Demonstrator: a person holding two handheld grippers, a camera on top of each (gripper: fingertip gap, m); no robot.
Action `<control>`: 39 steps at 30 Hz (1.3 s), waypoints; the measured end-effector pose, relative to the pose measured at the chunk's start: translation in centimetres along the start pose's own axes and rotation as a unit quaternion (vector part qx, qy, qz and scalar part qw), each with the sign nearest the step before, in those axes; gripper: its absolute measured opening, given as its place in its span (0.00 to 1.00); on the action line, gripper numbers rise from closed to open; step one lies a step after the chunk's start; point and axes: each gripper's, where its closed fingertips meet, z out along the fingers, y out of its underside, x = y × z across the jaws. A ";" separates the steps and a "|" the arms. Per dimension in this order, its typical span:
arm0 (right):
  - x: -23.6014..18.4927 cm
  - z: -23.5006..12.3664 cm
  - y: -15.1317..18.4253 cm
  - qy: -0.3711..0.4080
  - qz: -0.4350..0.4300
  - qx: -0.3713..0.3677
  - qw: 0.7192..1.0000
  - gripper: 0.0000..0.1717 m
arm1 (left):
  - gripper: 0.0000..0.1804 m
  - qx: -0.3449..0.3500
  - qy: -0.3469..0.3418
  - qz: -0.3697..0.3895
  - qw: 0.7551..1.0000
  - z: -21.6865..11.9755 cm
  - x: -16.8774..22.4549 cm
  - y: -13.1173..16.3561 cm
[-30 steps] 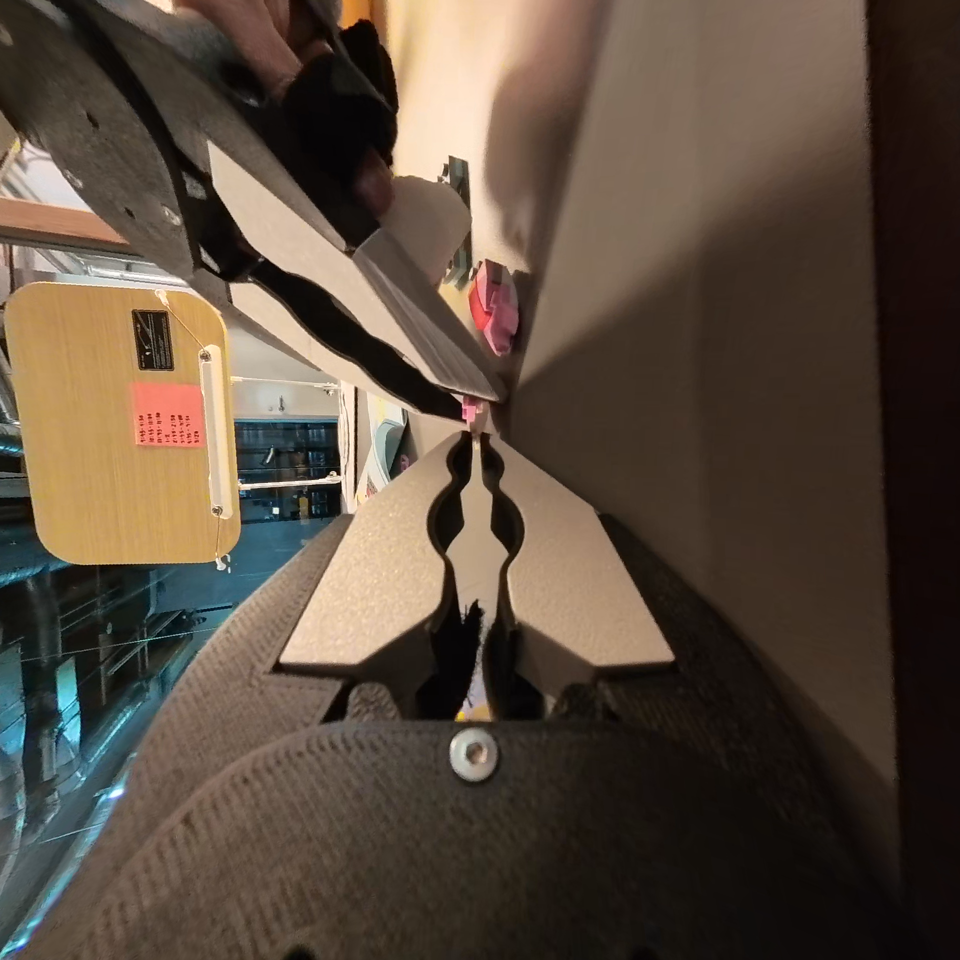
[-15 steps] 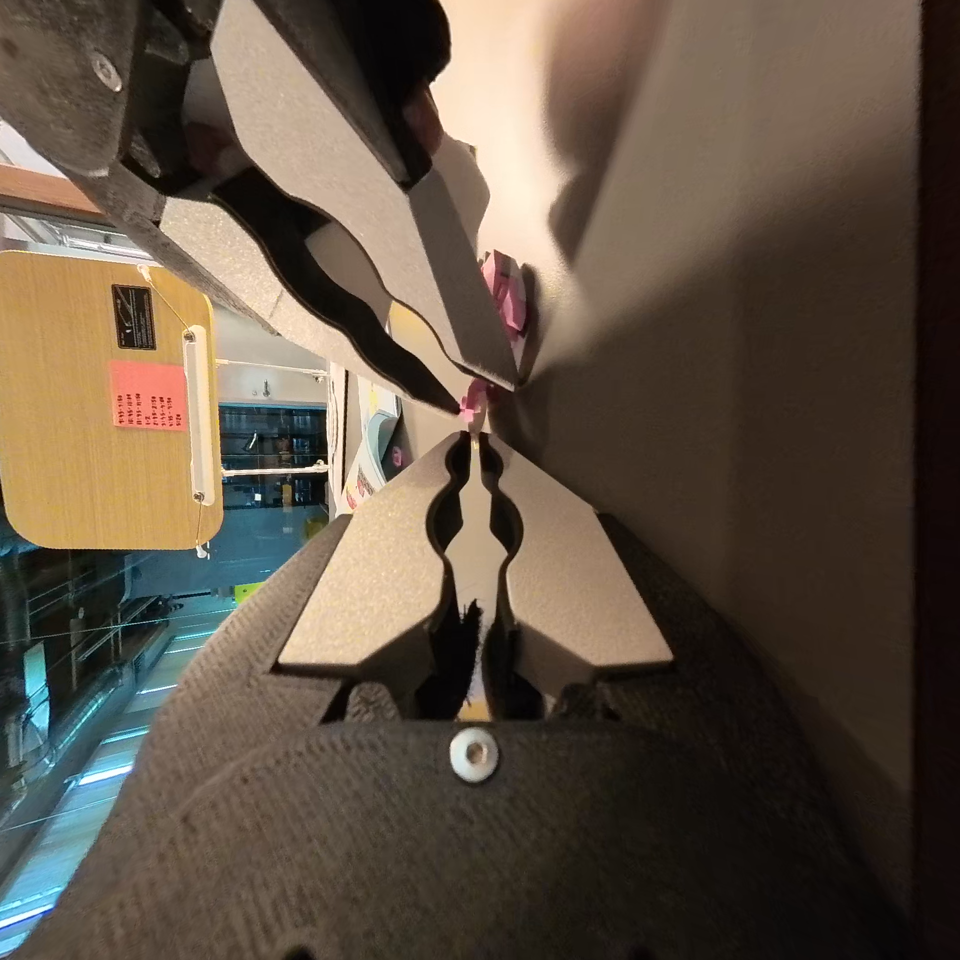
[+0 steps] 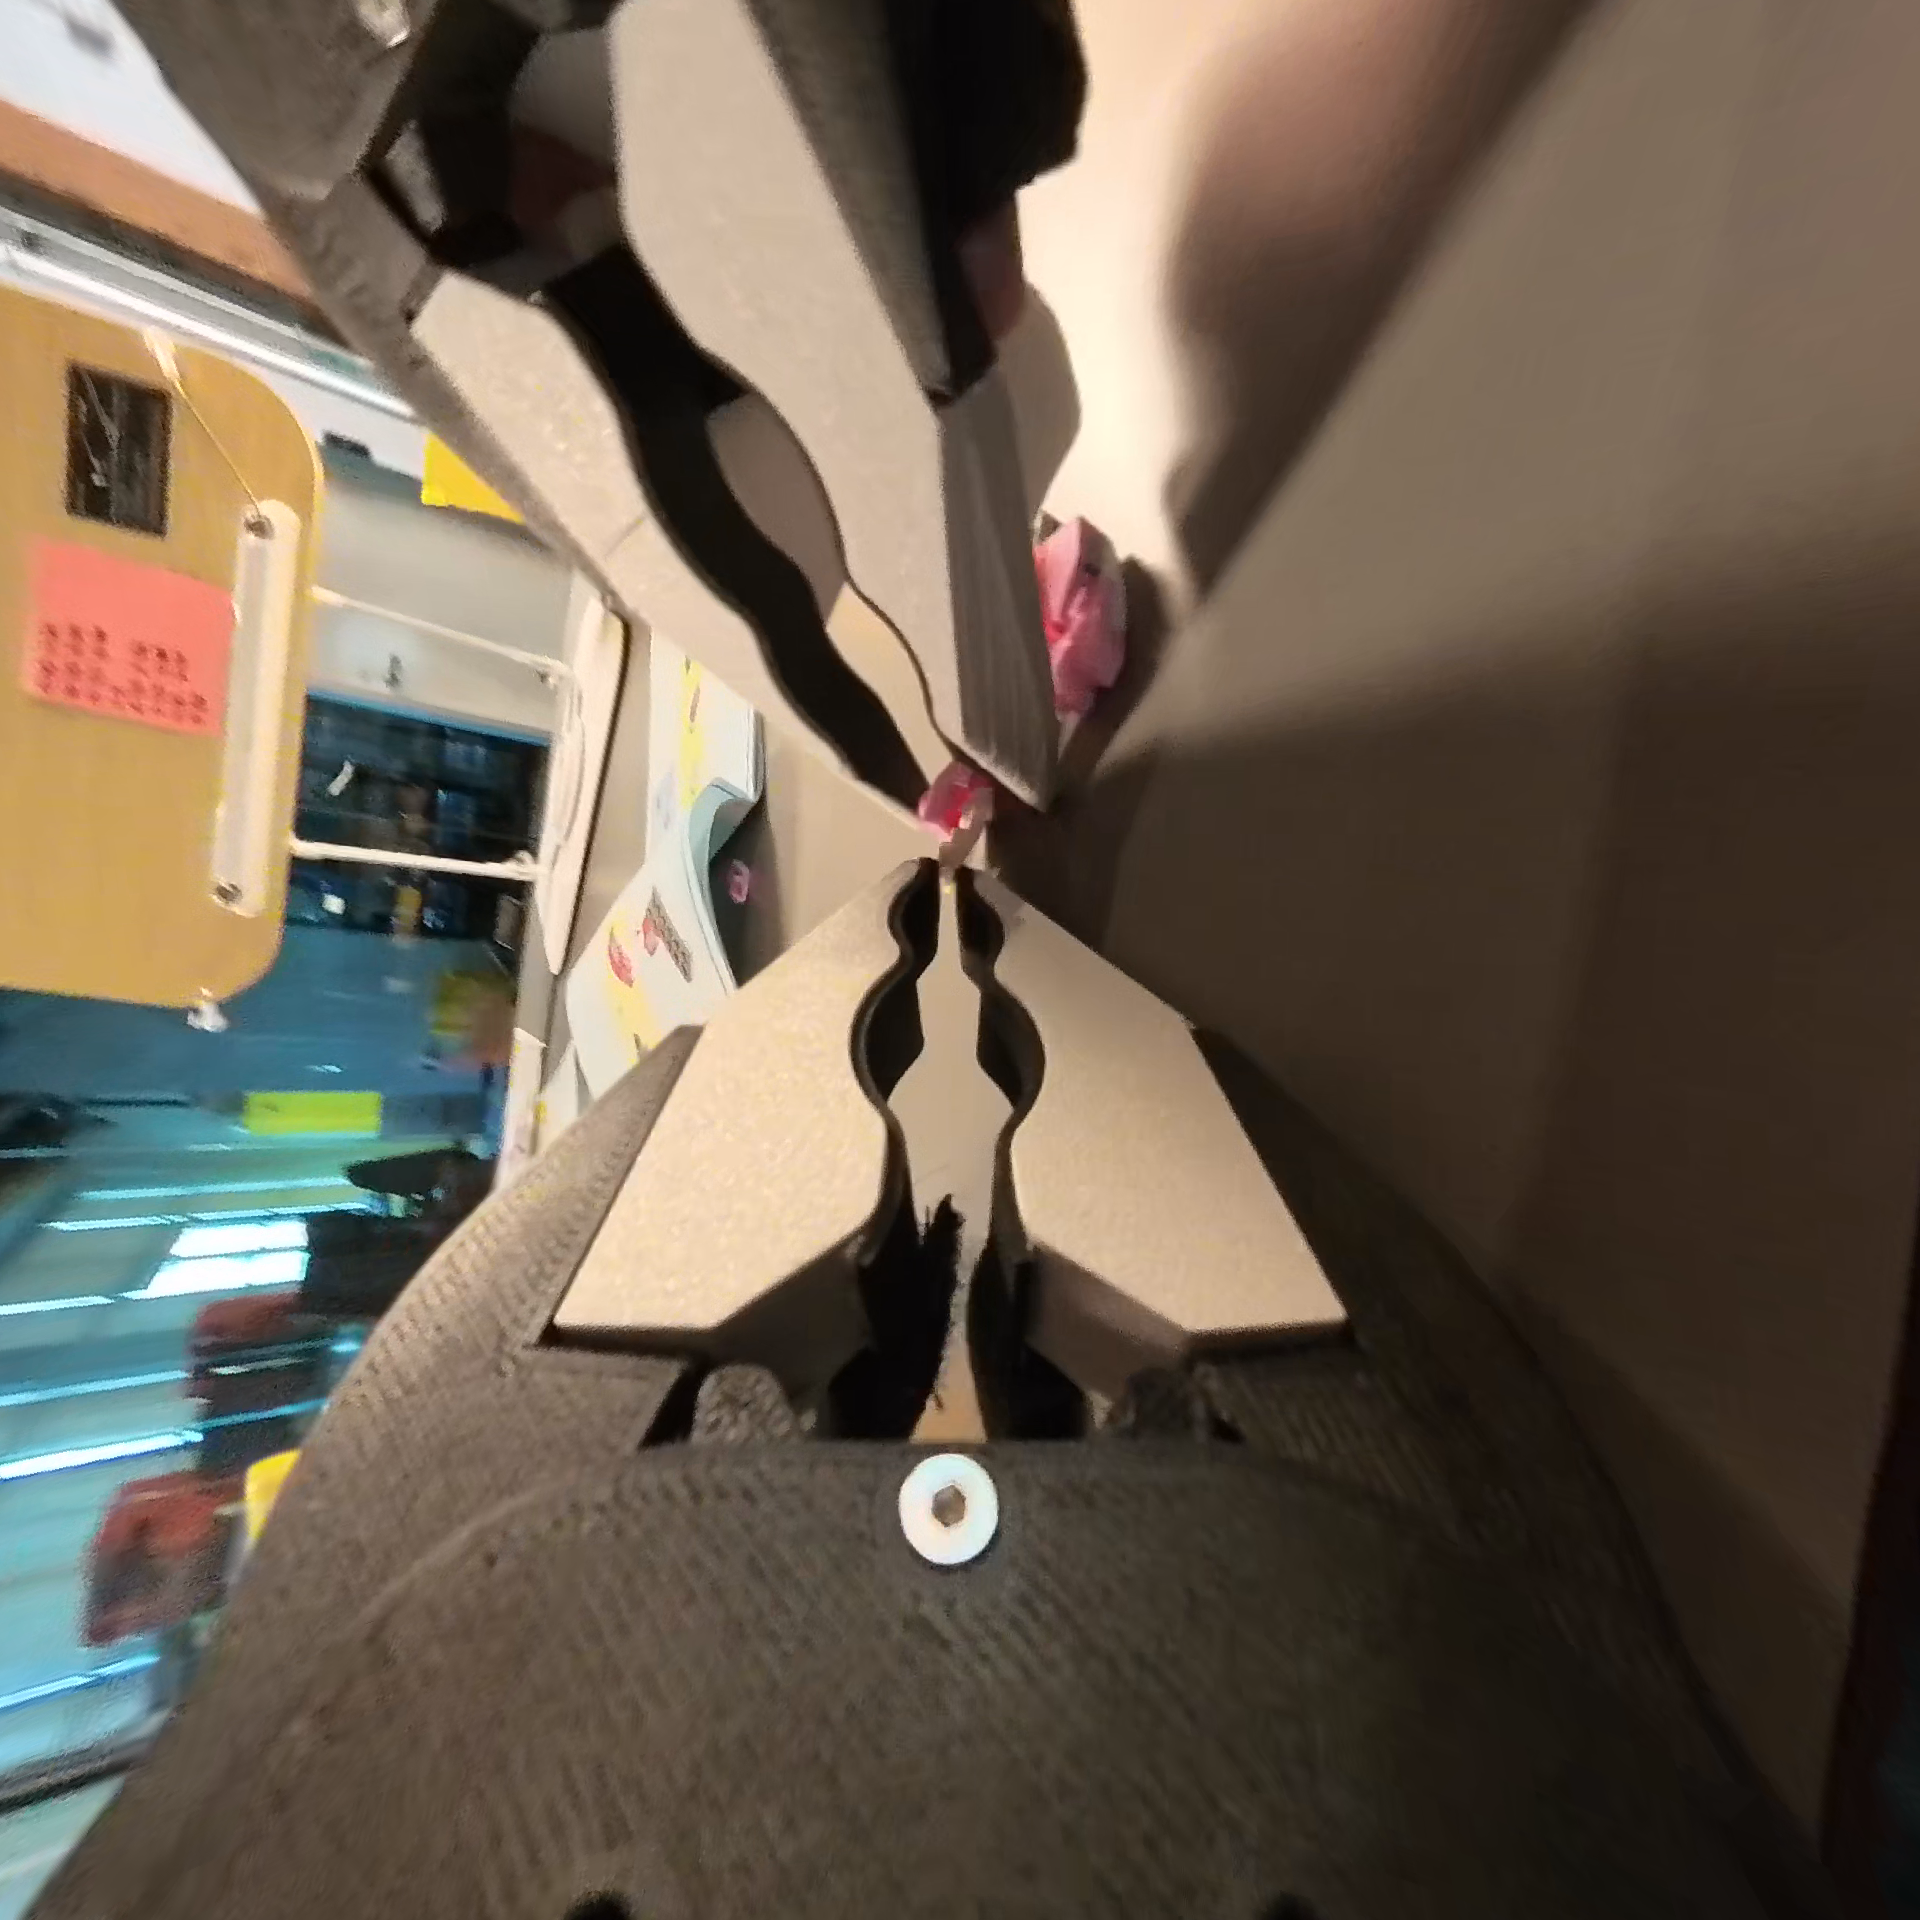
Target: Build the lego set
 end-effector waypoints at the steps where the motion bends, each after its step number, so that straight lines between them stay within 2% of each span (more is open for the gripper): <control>1: 0.1 0.0 0.1 0.005 -0.004 -0.001 1.000 0.09 | 0.01 0.000 0.002 -0.010 1.000 0.0 -0.1 0.0; 9: 0.5 0.2 -0.1 0.039 -0.043 -0.006 0.998 0.07 | 0.00 -0.008 0.016 -0.091 0.996 0.2 -0.6 0.4; 17: 0.3 0.4 -0.4 0.039 -0.065 0.009 0.997 0.05 | 0.00 0.012 0.021 -0.033 0.999 -0.6 0.0 0.4; 21: 0.3 0.4 -0.5 0.041 -0.078 0.015 0.996 0.05 | 0.01 0.012 0.002 0.006 1.000 -0.7 -0.1 0.5; 26: 0.2 0.4 -0.5 0.039 -0.089 0.023 0.995 0.04 | 0.06 0.015 -0.009 0.013 1.000 -0.8 -0.5 0.5; 31: 0.2 0.4 -0.5 0.039 -0.097 0.028 0.994 0.04 | 0.02 0.015 0.000 0.051 0.999 -0.5 0.0 0.4; 34: 0.2 0.4 -0.5 0.034 -0.094 0.031 0.994 0.04 | 0.02 0.017 -0.003 0.059 0.998 -0.6 0.0 0.4; 39: 0.2 0.4 -0.5 0.030 -0.085 0.036 0.995 0.04 | 0.01 0.005 0.009 0.029 1.000 -0.4 0.0 0.6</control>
